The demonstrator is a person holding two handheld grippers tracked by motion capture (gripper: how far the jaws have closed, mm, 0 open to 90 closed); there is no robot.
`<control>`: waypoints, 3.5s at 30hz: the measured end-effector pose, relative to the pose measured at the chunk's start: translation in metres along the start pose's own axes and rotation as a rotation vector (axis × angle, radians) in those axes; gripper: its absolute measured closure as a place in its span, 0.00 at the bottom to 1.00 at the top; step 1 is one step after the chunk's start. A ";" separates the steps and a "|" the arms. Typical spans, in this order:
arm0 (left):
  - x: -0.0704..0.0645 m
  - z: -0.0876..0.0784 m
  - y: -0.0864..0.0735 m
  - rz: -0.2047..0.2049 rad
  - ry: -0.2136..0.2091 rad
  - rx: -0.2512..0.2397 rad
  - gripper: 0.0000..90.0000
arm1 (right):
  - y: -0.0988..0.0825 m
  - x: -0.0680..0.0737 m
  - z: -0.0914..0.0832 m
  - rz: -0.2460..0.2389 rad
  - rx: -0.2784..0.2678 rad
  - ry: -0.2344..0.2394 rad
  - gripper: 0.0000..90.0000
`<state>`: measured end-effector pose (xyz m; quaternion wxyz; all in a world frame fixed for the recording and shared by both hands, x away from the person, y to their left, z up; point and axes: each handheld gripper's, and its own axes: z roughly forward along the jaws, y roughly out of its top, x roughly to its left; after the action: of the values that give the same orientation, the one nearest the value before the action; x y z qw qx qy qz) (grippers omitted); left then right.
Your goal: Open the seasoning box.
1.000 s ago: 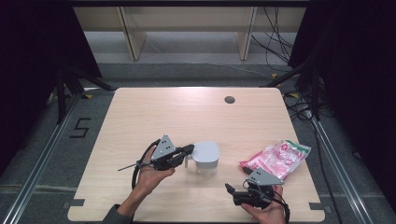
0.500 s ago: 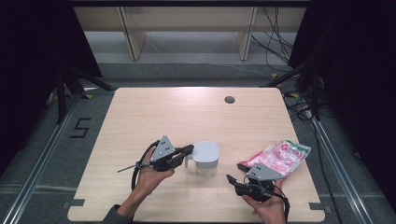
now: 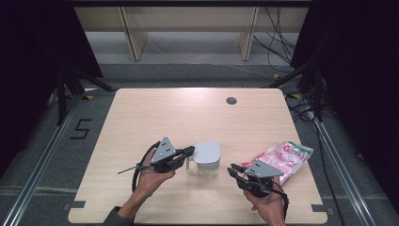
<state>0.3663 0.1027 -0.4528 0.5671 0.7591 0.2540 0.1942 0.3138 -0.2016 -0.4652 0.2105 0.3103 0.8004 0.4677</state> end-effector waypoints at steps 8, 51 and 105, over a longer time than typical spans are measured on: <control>0.000 -0.001 0.000 0.010 0.008 0.007 0.98 | 0.010 -0.002 0.007 -0.013 -0.027 0.011 1.00; 0.011 -0.030 -0.005 -0.049 0.000 -0.010 0.56 | 0.047 0.013 0.024 -0.082 -0.064 0.046 1.00; 0.012 -0.050 -0.055 -0.076 0.053 0.121 0.33 | 0.077 0.036 0.043 -0.145 -0.097 0.106 1.00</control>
<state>0.3377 0.1609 -0.4910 0.5204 0.7763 0.3087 0.1766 0.3385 -0.1216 -0.4197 0.2158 0.2158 0.8072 0.5052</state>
